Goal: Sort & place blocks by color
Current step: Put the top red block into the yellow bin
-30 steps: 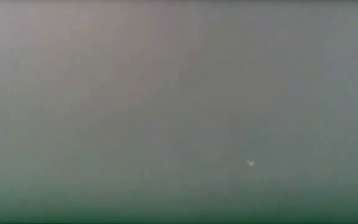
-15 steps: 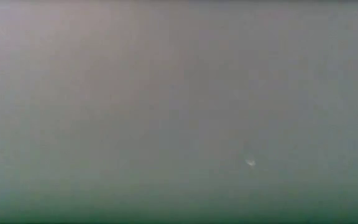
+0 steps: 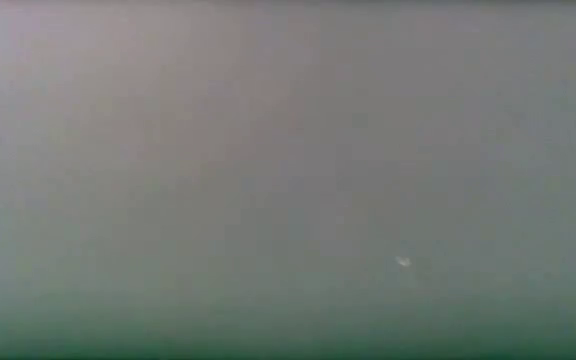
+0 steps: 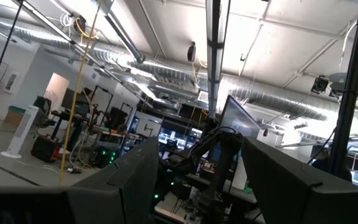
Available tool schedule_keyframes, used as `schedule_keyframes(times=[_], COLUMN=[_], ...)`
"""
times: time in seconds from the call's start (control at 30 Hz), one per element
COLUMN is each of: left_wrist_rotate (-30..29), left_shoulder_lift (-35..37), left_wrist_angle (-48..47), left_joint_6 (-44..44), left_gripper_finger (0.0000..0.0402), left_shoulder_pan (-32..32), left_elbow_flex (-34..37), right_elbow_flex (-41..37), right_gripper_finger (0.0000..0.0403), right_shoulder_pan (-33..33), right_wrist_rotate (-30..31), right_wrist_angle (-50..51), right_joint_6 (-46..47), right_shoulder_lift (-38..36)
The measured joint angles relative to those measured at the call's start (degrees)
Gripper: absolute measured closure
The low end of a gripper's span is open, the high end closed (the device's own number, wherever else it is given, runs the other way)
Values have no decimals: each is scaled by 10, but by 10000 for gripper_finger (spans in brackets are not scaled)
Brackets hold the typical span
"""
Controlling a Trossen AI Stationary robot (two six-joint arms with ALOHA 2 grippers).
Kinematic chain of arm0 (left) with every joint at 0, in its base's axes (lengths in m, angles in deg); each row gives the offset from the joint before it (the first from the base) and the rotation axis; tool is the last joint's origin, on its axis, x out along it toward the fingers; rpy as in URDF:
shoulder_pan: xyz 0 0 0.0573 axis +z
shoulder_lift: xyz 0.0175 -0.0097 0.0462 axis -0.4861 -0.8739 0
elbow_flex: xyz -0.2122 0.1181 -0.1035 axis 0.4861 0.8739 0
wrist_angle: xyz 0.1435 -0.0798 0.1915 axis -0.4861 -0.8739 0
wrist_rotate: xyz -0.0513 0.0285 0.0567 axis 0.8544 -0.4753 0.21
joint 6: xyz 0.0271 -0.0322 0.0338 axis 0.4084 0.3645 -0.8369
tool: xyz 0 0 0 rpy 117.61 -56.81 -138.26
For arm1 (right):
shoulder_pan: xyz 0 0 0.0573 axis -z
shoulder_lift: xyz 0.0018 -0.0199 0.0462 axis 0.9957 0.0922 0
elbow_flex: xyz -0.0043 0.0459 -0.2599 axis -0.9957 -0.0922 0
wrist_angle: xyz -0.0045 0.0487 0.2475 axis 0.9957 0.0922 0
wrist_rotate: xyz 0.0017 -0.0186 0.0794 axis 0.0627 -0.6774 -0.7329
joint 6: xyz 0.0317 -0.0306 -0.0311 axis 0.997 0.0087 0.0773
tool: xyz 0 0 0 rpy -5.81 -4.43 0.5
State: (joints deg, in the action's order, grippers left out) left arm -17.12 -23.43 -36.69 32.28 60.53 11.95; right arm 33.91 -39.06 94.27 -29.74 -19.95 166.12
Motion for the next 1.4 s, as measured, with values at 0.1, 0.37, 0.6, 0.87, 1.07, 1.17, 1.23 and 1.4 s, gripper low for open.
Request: schedule_keyframes(times=[0.1, 0.37, 0.6, 0.87, 1.07, 1.17, 1.23, 1.4], left_wrist_rotate=[0, 0, 0, 0, 0, 0, 0, 0], left_shoulder_lift=[0, 0, 0, 0, 0, 0, 0, 0], left_wrist_angle=[0, 0, 0, 0, 0, 0, 0, 0], left_joint_6=[0, 0, 0, 0, 0, 0, 0, 0], left_gripper_finger=[169, 169, 169, 169, 169, 169, 169, 169], left_shoulder_pan=[0, 0, 0, 0, 0, 0, 0, 0], left_elbow_flex=[0, 0, 0, 0, 0, 0, 0, 0], right_elbow_flex=[0, 1, 0, -1, -1, -1, -1, 0], right_gripper_finger=[203, 287, 318, 318, 318, 318, 318, 318], right_shoulder_pan=[3, 5, 5, 5, -9, -43, -76, -172], right_wrist_rotate=[0, -6, -5, -14, -173, -257, -294, -353], right_wrist_angle=[0, 0, 0, 2, 14, 35, 56, 102], right_joint_6=[-10, 3, 10, 49, 132, 194, 234, 338], right_shoulder_lift=[13, 19, 14, -72, -187, -243, -278, -358])
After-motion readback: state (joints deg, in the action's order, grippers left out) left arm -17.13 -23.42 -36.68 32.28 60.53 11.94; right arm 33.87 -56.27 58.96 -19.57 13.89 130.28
